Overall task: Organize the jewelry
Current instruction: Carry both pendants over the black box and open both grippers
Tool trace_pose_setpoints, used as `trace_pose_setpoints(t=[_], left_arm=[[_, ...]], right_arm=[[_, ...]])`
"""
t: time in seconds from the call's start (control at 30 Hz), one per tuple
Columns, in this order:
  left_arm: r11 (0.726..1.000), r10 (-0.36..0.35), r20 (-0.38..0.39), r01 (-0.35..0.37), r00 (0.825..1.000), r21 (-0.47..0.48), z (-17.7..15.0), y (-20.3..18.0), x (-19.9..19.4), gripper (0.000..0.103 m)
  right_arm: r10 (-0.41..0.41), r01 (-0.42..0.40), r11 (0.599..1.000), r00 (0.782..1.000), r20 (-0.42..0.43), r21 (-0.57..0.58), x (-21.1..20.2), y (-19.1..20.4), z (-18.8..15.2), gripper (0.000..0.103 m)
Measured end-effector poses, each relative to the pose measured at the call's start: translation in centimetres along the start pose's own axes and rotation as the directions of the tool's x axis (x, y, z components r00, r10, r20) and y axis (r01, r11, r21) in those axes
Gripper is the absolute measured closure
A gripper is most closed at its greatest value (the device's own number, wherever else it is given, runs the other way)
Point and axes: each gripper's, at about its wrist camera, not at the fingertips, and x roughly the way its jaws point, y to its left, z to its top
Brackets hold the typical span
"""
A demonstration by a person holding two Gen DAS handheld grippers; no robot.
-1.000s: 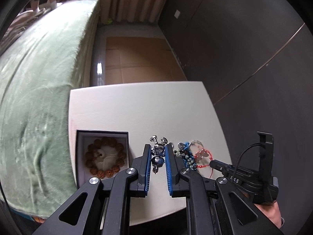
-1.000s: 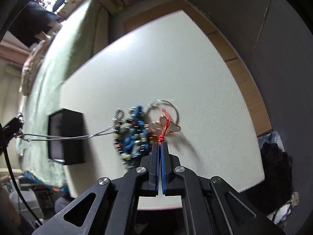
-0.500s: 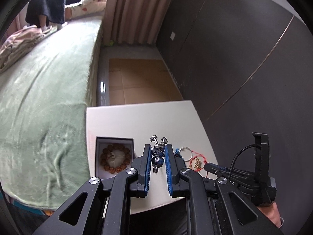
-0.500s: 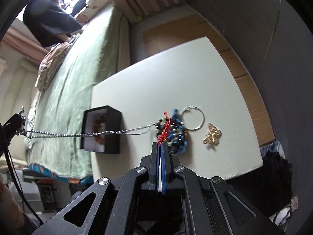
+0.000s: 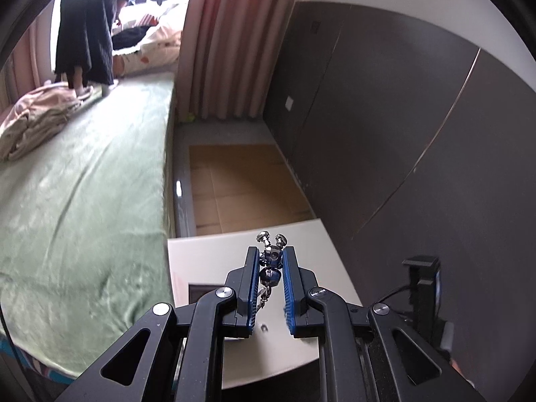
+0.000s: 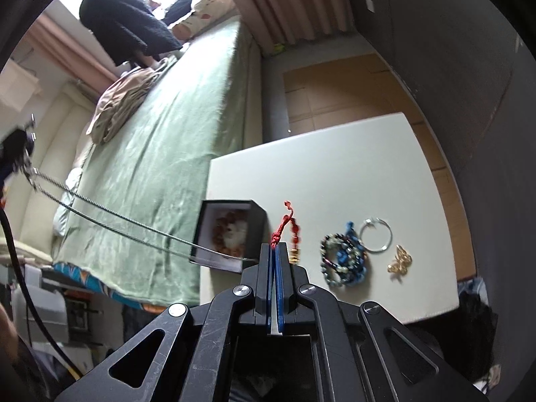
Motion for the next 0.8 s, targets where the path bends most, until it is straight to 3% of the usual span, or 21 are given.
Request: trace_pose_setpoints(t=[0.37,0.53,0.8], left_arm=[[0.999,-0.004,0.103,0.001,0.995,0.033,3.6,0.3,-3.9,0.089],[0.999,0.0,0.095,-0.004,0.995,0.039,3.6,0.6,-3.1,0.089],[1.0,-0.016,0.019,0.015,1.0,0.015,2.1,2.2,0.6,0.089]], right_arm=[[0.033,-0.032,0.995,0.999,0.016,-0.09,-0.5,4.2,2.2,0.1],[0.041,-0.04,0.993,0.999,0.005,-0.11,0.3,5.1,2.5,0.1],[0.033,-0.036,0.994,0.999,-0.038,-0.102,2.8,4.7,2.8,0.1]])
